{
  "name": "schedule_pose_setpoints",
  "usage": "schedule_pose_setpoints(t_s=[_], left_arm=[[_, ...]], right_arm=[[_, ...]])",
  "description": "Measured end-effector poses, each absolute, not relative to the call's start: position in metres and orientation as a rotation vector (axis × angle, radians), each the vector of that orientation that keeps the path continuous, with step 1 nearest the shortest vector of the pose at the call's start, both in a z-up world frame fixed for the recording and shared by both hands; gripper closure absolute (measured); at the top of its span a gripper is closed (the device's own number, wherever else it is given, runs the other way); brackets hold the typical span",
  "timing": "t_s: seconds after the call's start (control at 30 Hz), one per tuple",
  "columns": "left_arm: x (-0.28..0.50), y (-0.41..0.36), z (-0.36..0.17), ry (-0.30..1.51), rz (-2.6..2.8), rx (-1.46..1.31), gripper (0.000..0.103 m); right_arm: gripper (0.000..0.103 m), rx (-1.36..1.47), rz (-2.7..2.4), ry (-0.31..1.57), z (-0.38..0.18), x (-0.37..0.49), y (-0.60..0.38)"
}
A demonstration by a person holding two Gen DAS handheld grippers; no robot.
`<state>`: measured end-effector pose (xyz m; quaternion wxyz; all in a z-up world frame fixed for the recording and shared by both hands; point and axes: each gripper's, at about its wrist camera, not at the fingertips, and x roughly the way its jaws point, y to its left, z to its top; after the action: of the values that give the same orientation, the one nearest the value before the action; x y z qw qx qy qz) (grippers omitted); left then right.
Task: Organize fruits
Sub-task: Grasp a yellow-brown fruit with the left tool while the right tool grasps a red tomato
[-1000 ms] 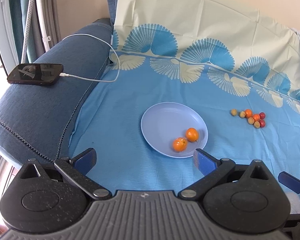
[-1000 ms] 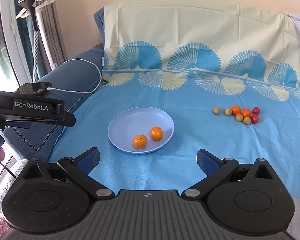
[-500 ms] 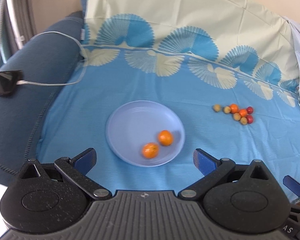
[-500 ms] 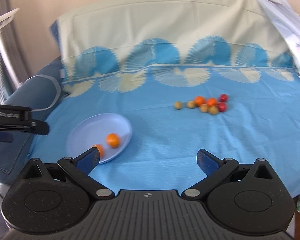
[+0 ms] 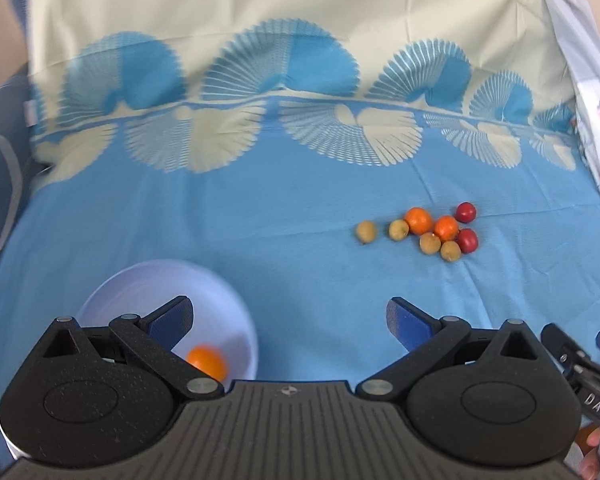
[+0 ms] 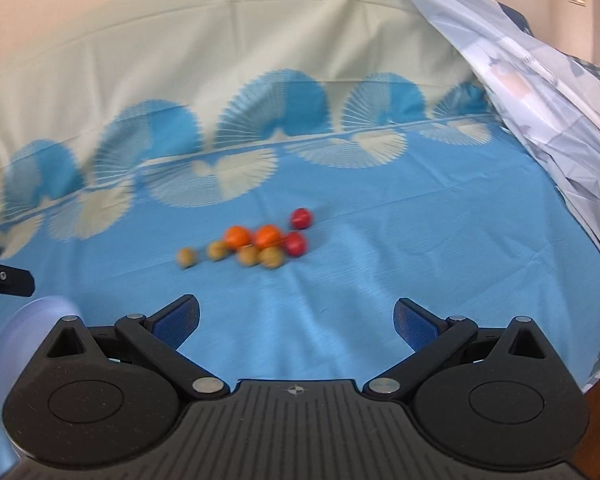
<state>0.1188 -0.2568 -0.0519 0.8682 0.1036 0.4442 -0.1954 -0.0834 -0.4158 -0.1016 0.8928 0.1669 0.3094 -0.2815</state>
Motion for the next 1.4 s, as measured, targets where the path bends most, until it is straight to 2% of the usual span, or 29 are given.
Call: schedule_pose_setpoints(t_s=[0.37, 0.53, 0.7, 0.77, 0.8, 0.83, 0.87, 0.9, 0.93, 0.97, 1.4], left_arm=[[0.214, -0.348, -0.150, 1.057, -0.442, 0.271, 0.000], [0.232, -0.370, -0.172, 1.065, -0.467, 0.332, 0.000], [0.245, -0.381, -0.179, 1.062, -0.513, 0.331, 0.001], [0.243, -0.380, -0.175, 1.052, -0.536, 0.307, 0.016], [0.242, -0.380, -0.174, 1.063, -0.550, 0.298, 0.042], [0.242, -0.381, -0.174, 1.084, -0.565, 0.293, 0.060], [0.241, -0.381, -0.172, 1.079, -0.569, 0.289, 0.067], [0.239, -0.381, -0.170, 1.066, -0.585, 0.287, 0.077], [0.236, -0.381, -0.169, 1.059, -0.591, 0.294, 0.077], [0.233, -0.381, -0.167, 1.052, -0.590, 0.298, 0.077], [0.150, -0.305, -0.088, 0.926, -0.586, 0.228, 0.077]], right_arm=[[0.001, 0.273, -0.585, 0.753, -0.187, 0.030, -0.509], [0.001, 0.222, -0.523, 0.863, -0.219, 0.067, -0.522], [0.001, 0.198, -0.501, 0.838, -0.225, 0.079, -0.523], [0.005, 0.190, -0.482, 0.828, -0.224, 0.079, -0.521], [0.010, 0.192, -0.464, 0.812, -0.223, 0.078, -0.520], [0.021, 0.183, -0.455, 0.799, -0.222, 0.076, -0.518], [0.038, 0.175, -0.441, 0.791, -0.220, 0.076, -0.515], [0.047, 0.169, -0.432, 0.786, -0.218, 0.076, -0.514], [0.062, 0.168, -0.439, 0.786, -0.217, 0.076, -0.513], [0.072, 0.170, -0.448, 0.793, -0.215, 0.077, -0.513], [0.073, 0.153, -0.428, 0.706, -0.148, 0.014, -0.466]])
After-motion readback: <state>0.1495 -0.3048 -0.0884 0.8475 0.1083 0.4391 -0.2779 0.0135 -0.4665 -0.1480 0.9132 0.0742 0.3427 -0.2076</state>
